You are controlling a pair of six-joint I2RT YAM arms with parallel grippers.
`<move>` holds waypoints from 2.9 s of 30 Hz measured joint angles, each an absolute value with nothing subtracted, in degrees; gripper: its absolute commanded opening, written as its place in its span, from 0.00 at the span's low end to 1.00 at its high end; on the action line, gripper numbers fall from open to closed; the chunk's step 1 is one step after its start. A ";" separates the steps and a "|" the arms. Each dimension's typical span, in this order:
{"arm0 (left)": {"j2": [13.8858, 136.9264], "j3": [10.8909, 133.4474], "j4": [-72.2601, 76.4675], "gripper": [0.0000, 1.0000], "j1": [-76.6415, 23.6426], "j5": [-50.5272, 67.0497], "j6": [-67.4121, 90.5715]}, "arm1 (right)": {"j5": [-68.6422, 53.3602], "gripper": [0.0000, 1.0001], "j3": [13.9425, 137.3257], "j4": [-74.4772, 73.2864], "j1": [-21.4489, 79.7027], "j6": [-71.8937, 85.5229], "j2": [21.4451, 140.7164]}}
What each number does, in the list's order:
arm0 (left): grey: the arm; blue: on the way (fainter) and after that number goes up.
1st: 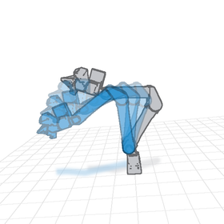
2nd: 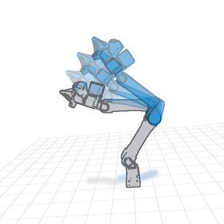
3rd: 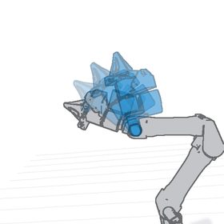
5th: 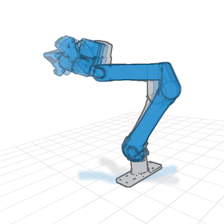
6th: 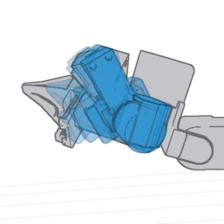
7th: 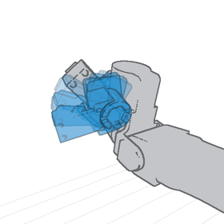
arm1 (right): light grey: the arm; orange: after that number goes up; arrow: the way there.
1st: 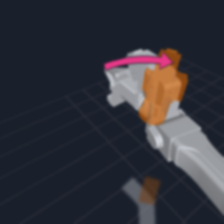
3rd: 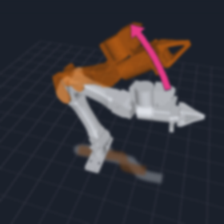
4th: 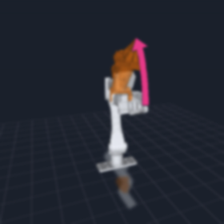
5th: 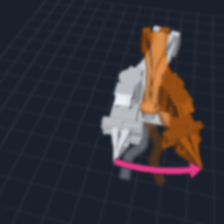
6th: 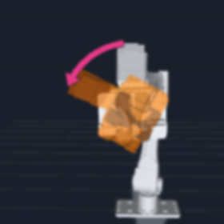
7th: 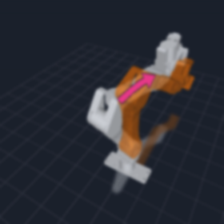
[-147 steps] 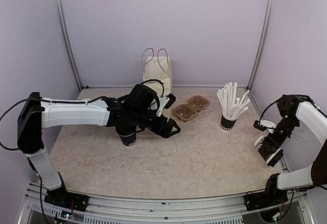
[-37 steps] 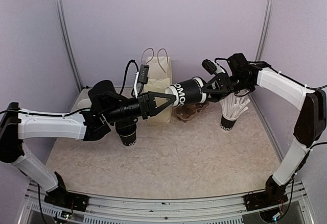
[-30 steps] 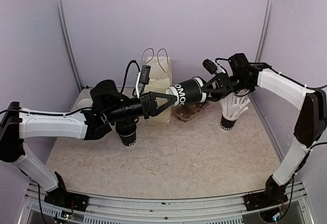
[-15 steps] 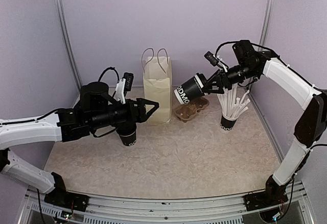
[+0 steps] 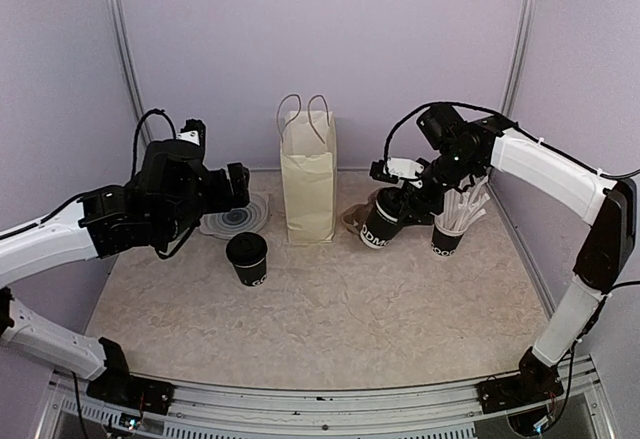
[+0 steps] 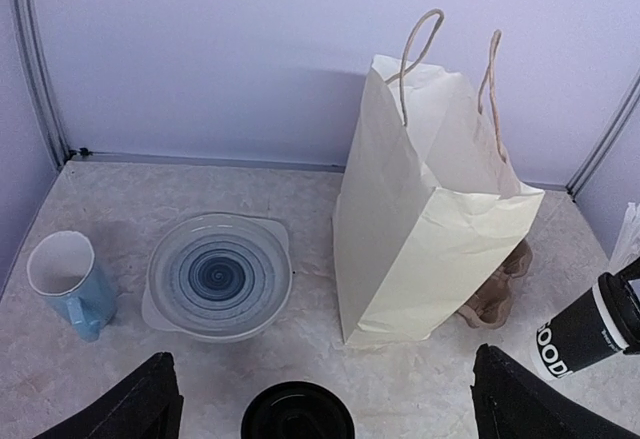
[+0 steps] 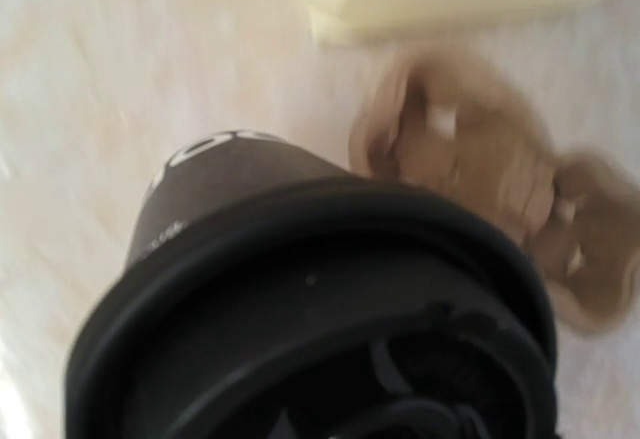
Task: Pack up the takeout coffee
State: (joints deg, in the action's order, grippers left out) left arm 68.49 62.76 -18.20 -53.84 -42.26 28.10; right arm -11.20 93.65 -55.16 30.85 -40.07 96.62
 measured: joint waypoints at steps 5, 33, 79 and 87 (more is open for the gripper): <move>67.55 61.84 -19.18 0.93 -53.71 -42.85 28.45 | -3.14 0.70 89.52 -55.53 32.23 -42.83 96.64; 89.32 93.69 -30.41 0.76 -45.36 -26.96 35.88 | 8.58 0.99 86.28 -55.05 32.49 -42.04 103.33; 111.13 116.07 -36.84 0.00 -31.83 -20.62 45.21 | -8.88 0.76 111.50 -57.01 33.98 -37.28 120.25; 98.02 116.07 -34.09 0.00 -30.33 -25.47 45.01 | -6.02 0.76 116.44 -54.92 34.39 -36.03 127.94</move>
State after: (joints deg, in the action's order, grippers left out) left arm 98.02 116.07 -34.09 -30.33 -25.47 45.01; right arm -6.02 116.44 -54.92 34.39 -36.03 127.94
